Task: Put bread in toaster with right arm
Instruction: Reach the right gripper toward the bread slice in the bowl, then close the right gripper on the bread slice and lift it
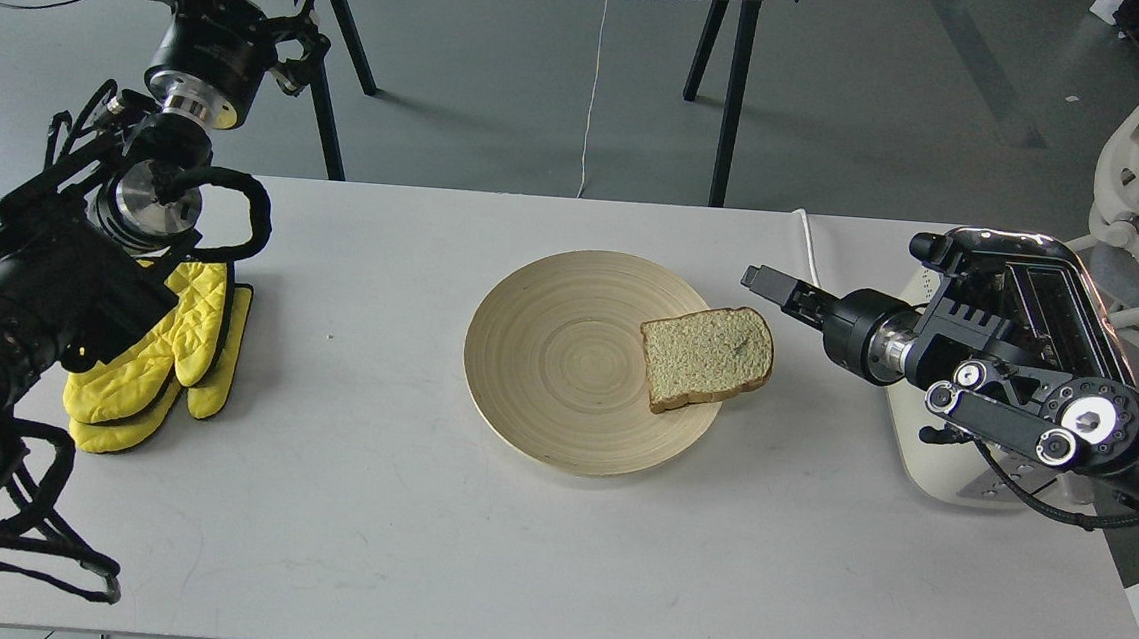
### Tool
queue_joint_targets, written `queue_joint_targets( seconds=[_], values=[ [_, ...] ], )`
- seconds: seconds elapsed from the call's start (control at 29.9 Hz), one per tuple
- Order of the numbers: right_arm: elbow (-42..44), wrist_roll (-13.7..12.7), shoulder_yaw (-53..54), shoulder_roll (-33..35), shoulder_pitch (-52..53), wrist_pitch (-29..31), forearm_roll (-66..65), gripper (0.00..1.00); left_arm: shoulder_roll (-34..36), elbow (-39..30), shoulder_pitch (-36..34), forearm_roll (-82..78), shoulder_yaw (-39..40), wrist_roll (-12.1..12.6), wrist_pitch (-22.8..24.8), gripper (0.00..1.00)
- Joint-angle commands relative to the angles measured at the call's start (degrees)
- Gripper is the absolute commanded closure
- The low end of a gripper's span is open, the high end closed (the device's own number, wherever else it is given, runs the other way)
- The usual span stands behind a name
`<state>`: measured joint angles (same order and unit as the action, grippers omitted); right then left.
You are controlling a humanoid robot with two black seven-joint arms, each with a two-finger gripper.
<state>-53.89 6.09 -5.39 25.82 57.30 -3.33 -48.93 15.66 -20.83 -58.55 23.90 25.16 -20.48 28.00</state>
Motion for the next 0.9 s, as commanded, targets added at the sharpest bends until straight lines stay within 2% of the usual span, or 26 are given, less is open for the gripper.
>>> queue_joint_targets(
  seconds=[0.0, 0.1, 0.27, 0.47, 0.64, 0.77, 0.87],
  values=[
    [1.85, -0.72, -0.50, -1.91, -0.43, -0.01, -0.03, 0.18, -0.01, 0.00, 0.01, 0.01, -0.02, 0.01, 0.00, 0.00],
    [2.21, -1.87, -0.59, -2.97, -1.49, -0.01, -0.03, 0.19, -0.01, 0.00, 0.01, 0.01, -0.02, 0.01, 0.00, 0.00],
    [2.56, -2.04, -0.41, -3.41, -3.16, -0.01, 0.06, 0.31, -0.01, 0.00, 0.01, 0.01, 0.06, 0.01, 0.00, 0.00],
    [3.44, -3.71, -0.41, -5.96, -3.33, -0.01, 0.06, 0.45, -0.01, 0.00, 0.01, 0.01, -0.02, 0.01, 0.00, 0.00],
    [3.09, -4.06, -0.50, -5.96, -3.33, 0.17, 0.50, 0.68, -0.01, 0.00, 0.01, 0.01, -0.02, 0.01, 0.00, 0.00],
    [2.82, -5.47, -0.41, -5.96, -3.51, 0.17, 0.59, 0.88, -0.01, 0.00, 0.01, 0.01, 0.07, 0.01, 0.00, 0.00],
    [2.74, -5.56, -0.33, -5.43, -3.42, 0.17, 0.50, 0.98, -0.01, 0.00, 0.01, 0.01, -0.02, 0.01, 0.00, 0.00]
  ],
)
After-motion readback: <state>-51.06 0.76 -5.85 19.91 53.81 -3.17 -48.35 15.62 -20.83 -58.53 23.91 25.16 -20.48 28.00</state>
